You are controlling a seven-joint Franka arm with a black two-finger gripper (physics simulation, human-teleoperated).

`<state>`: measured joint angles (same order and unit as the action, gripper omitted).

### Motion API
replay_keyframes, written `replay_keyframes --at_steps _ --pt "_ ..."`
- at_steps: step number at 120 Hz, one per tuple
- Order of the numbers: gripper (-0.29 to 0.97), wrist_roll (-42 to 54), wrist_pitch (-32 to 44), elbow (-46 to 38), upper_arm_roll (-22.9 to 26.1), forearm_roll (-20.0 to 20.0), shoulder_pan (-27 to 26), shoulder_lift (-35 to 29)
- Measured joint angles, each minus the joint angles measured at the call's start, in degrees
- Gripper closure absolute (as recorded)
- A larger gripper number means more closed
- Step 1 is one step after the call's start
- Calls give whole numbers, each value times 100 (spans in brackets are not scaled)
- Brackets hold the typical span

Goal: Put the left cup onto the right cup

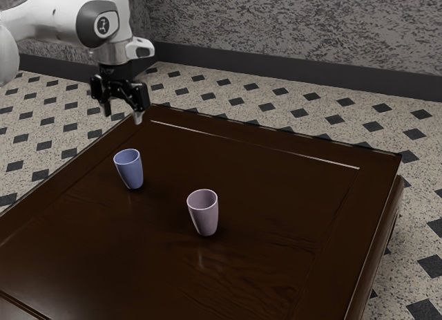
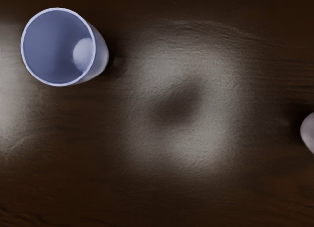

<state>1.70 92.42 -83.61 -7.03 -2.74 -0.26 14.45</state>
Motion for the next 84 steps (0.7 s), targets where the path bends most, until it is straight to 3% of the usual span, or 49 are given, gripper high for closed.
replay_keyframes --at_steps 84 --pt "0 215 741 53 9 161 323 941"
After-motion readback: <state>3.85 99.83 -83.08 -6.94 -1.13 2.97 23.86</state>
